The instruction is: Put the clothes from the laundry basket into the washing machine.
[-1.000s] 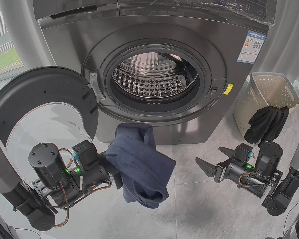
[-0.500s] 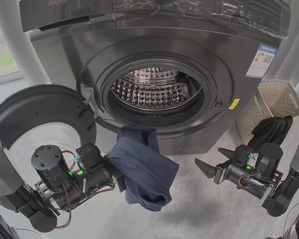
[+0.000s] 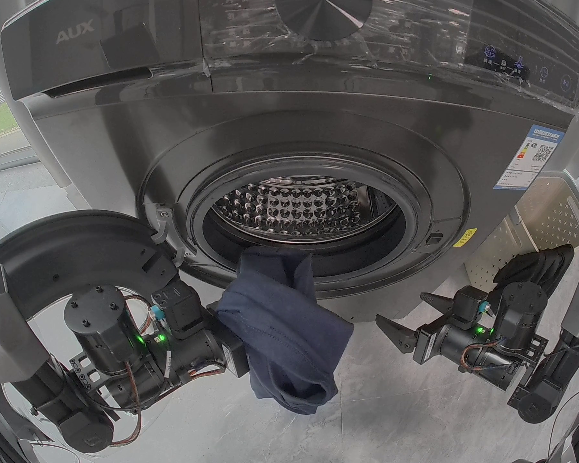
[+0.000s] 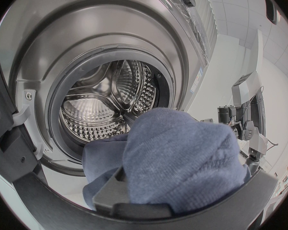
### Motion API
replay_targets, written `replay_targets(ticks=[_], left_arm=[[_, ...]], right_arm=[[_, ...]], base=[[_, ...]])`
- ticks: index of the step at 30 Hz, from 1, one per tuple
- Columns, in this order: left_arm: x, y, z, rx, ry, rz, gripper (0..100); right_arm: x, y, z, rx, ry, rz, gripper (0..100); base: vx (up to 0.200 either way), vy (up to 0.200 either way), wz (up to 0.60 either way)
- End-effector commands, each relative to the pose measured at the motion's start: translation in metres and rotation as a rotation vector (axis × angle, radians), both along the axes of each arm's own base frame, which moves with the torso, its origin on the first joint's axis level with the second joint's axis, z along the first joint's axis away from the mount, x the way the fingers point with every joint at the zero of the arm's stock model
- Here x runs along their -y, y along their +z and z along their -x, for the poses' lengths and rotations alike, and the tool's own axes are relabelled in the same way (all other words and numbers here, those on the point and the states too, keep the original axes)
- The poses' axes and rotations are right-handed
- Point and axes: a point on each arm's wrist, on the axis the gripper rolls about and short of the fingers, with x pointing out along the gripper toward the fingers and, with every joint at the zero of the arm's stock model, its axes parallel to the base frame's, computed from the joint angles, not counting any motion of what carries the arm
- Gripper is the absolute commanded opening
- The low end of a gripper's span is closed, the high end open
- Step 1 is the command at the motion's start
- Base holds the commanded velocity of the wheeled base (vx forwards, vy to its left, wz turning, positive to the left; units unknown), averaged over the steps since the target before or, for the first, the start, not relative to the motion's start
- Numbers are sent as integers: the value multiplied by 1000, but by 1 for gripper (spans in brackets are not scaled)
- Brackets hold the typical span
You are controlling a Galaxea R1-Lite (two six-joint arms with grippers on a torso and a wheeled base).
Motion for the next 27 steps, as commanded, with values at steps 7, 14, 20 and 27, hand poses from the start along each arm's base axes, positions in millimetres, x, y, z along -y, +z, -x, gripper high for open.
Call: replay_targets(ticks=[7,14,20,27], left_arm=[[2,-2,0,-2,0,-5,0],[4,-2,1,-4,-6,-3,0],[3,-2,0,-4,-2,-3,0],[2,-3,-1,-6,3,-5,0]], right_arm=[[0,-1,3,-6,6,4,100],[1,0,3,-6,6,4,100],[-1,-2,8,-17,23,11,100],[-2,-3,9,-21,28,11,100]], base=[[0,-114,0],[0,-57,0],[0,0,0],[0,0,0]])
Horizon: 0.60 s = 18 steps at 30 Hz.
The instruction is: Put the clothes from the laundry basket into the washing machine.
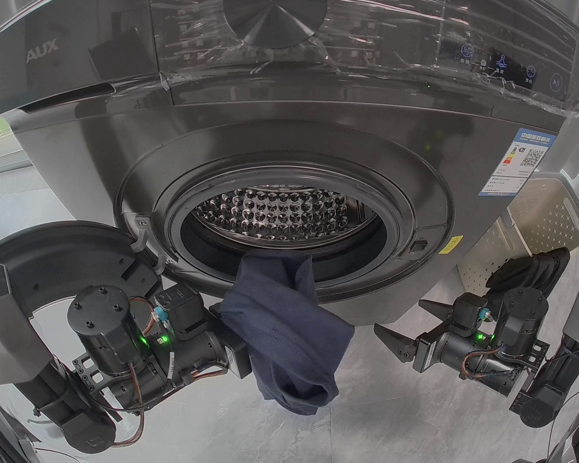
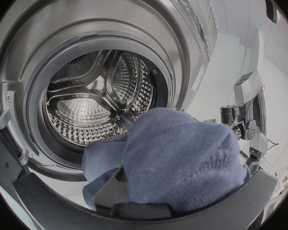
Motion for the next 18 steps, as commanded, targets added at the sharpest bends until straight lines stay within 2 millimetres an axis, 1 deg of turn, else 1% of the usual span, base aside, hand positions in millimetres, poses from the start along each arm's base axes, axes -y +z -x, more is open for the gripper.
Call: replay_targets(ticks=[1,3,9,18], left_arm=[[0,-1,-1,-2,1,-1,0],[0,-1,-1,-2,1,-1,0],[0,-1,-1,-3,1,0,0],[1,-1,0,-5,-5,-1,0]], right_arm=[[0,-1,0,-3,1,2,100],[0,-1,0,-4,1,3,100],[0,-1,0,-5,3,1,100],[0,-2,1,-11,3,7,100]], base=[[0,0,0],[0,0,0],[0,200,0],[0,0,0]])
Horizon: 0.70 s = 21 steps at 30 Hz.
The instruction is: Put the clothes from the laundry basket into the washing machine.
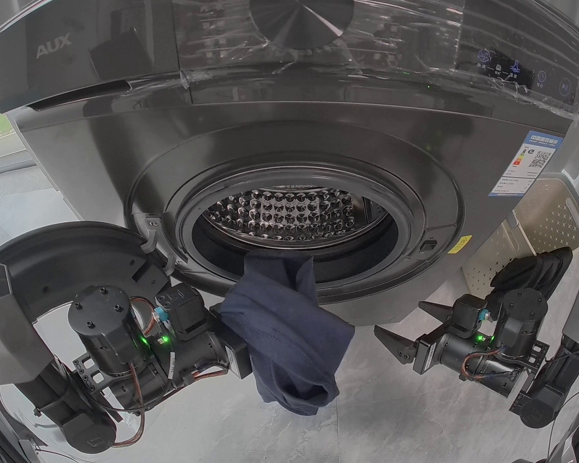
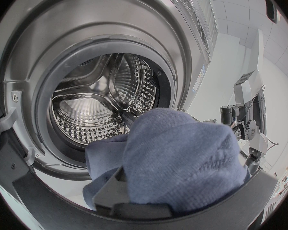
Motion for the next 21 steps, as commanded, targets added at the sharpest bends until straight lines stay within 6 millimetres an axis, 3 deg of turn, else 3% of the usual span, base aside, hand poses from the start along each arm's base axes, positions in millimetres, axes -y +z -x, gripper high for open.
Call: replay_targets(ticks=[1,6,9,13,17,18,21], left_arm=[[1,-1,0,-2,-4,-1,0],[4,-3,-2,-5,-6,-5,0],[20,0,-10,14,-13,21,0],[34,-12,-22,8,10,2,0],[52,-17,-39,21,7,26,0],[62,-16,-56,49,18,61,0],[72,-18,-80,80,50,90,0]], right_arm=[[0,-1,0,-3,1,3,100],[0,0,1,-1,2,2,100],[-3,1,3,3,17,0,100],[-7,0,8,-6,39,4,100],[-11,-1,13,-8,65,6,100],[-11,0,19,-13,79,9,100],[-9,-1,22,-19,82,17,100]], base=[[0,0,0],[0,0,0],[0,0,0],[0,0,0],[0,0,0],[0,0,0],[0,0,0]])
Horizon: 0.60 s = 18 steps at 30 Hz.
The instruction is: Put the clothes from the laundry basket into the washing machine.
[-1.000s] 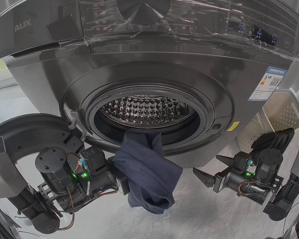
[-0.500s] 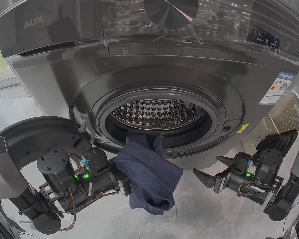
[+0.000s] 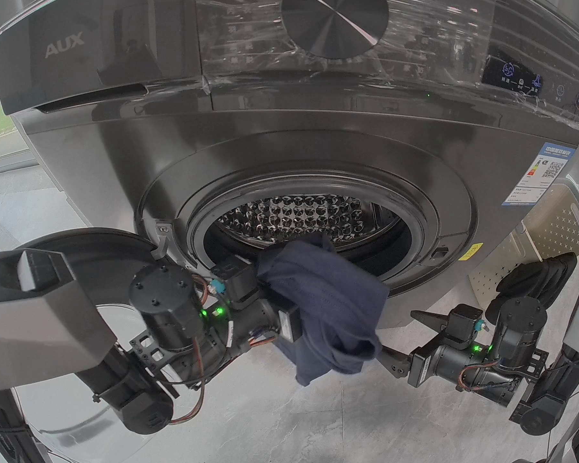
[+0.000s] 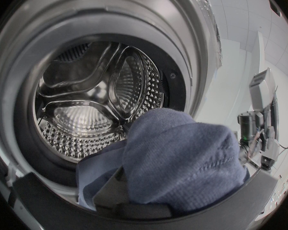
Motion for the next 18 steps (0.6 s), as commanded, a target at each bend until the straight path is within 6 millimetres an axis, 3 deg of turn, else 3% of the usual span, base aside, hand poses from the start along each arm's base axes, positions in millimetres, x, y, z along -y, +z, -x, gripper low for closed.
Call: replay_targets(ticks=[1,6,11,15,18], left_arm=[[24,-19,-45,21,50,28,0],[41,-46,-86,33,109,41,0],[47,-38,-120,34,194,53,0],[56,-27,-136,24,204,74,0],[61,-29,-146,13,208,66,0]], right_arm=[[-1,0,10,-10,29,10,100],[-3,-1,12,-11,38,11,100],[-4,-2,15,-18,50,15,100],[-5,-3,16,-21,55,18,100],[-5,-3,16,-23,56,20,100]], base=[[0,0,0],[0,0,0],[0,0,0],[0,0,0],[0,0,0]])
